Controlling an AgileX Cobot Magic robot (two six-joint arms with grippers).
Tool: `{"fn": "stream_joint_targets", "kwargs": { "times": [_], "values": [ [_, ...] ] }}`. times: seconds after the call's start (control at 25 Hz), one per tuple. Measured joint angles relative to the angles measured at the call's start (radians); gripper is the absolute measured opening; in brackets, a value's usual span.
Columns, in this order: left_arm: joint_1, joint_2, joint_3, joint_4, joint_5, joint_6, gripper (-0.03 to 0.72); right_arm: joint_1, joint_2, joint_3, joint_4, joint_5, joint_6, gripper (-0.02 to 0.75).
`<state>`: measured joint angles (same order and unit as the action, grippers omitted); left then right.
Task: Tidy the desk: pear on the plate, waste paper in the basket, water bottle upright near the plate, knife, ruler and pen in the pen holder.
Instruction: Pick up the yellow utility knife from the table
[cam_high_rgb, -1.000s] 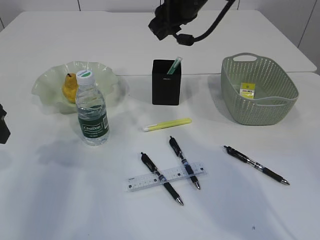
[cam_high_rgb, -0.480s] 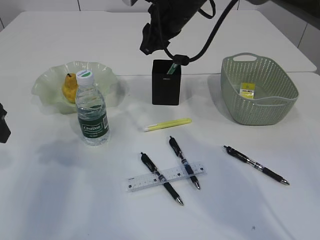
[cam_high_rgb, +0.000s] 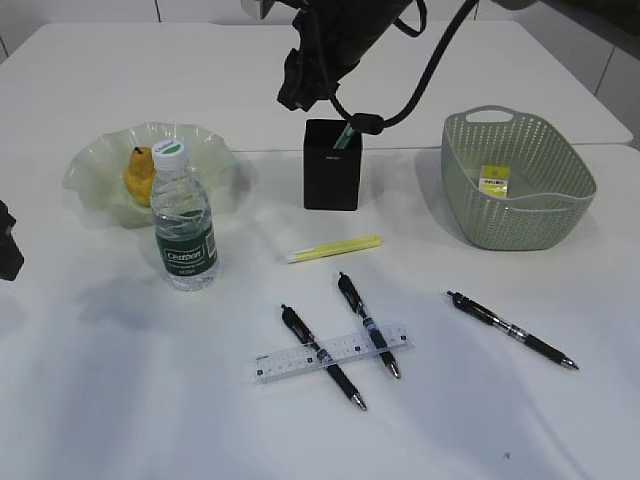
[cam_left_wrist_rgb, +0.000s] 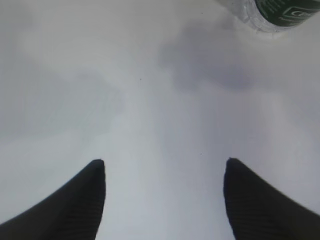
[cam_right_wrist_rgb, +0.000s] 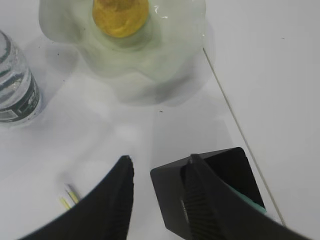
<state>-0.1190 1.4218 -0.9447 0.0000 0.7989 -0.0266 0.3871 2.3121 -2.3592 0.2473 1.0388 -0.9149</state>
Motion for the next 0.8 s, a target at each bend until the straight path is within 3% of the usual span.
{"fn": "stream_joint_targets", "kwargs": {
  "times": [0.16,0.36,0.64,0.8],
  "values": [
    [0.000,0.000,0.000,0.000,-0.001,0.000,0.521,0.000,0.000,0.000,0.015,-0.021,0.000,0.266],
    [0.000,0.000,0.000,0.000,-0.001,0.000,0.521,0.000,0.011,0.000,-0.002,-0.033,-0.177,0.266],
    [0.000,0.000,0.000,0.000,-0.001,0.000,0.521,0.000,0.068,0.000,-0.018,0.135,-0.380,0.269],
    [0.000,0.000,0.000,0.000,-0.001,0.000,0.521,0.000,0.089,0.000,-0.001,0.165,-0.425,0.314]
  ]
}}
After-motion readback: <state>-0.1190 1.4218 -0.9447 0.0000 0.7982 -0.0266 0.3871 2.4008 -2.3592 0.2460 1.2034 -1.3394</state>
